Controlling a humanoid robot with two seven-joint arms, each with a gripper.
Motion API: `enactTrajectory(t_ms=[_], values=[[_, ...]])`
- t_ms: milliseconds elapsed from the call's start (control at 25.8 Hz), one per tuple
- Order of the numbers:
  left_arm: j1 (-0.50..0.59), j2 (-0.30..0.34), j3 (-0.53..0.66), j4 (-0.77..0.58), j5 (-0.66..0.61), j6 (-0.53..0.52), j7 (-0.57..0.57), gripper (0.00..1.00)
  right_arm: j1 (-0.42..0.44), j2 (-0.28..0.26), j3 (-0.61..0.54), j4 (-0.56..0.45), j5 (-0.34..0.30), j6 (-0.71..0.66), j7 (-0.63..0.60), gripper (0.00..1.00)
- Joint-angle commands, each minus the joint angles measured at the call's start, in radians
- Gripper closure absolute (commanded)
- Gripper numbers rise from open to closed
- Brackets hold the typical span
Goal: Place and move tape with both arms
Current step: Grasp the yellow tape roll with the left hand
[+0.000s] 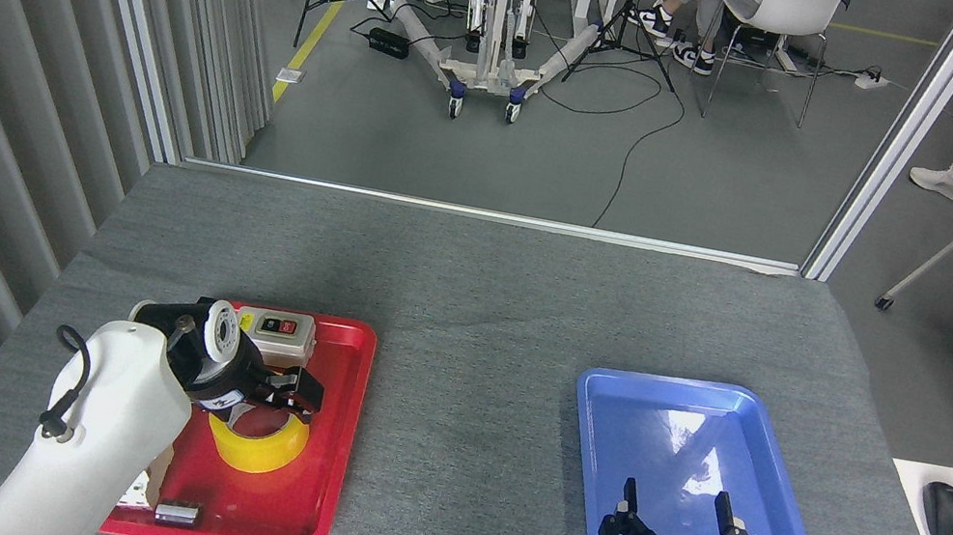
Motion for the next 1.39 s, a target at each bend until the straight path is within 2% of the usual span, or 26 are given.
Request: enactTrajectory(t_ms=[0,232,465,775,930,1007,1162,1201,1239,1356], values=[[-0.006,-0.001,0.000,0.059,-0.007,-0.013,0.026,0.00,-0.004,0.005,0.002,0.001,0.002,0.001,0.000,0.00],[-0.016,0.021,0.000,0.153,-0.033,-0.126,0.113,0.00,-0.004,0.006,0.003,0.002,0.003,0.001,0.000,0.00],[-0.069,0.030,0.000,0.245,-0.061,-0.211,0.150,0.00,-0.008,0.008,0.003,0.010,0.005,0.001,0.000,0.00],[-0.091,0.025,0.000,0.323,-0.065,-0.257,0.206,0.01,-0.010,0.009,0.008,0.014,0.006,0.001,0.000,0.00],[-0.091,0.025,-0.005,0.335,-0.098,-0.278,0.225,0.08,-0.010,0.009,0.008,0.016,0.008,0.001,0.000,0.00],[-0.091,0.024,-0.005,0.340,-0.105,-0.297,0.230,0.08,-0.013,0.009,0.009,0.016,0.008,0.001,0.000,0.00],[-0.089,0.016,-0.005,0.340,-0.104,-0.300,0.227,0.20,-0.019,0.011,0.009,0.016,0.009,0.001,0.000,0.00],[-0.089,0.015,-0.003,0.337,-0.095,-0.298,0.225,0.19,-0.019,0.011,0.011,0.017,0.009,0.001,0.000,0.00],[-0.088,0.013,0.000,0.335,-0.088,-0.294,0.225,0.11,-0.019,0.011,0.011,0.019,0.009,0.001,0.000,0.00],[-0.088,0.013,0.001,0.331,-0.088,-0.292,0.227,0.00,-0.021,0.011,0.011,0.022,0.009,0.001,0.000,0.00]])
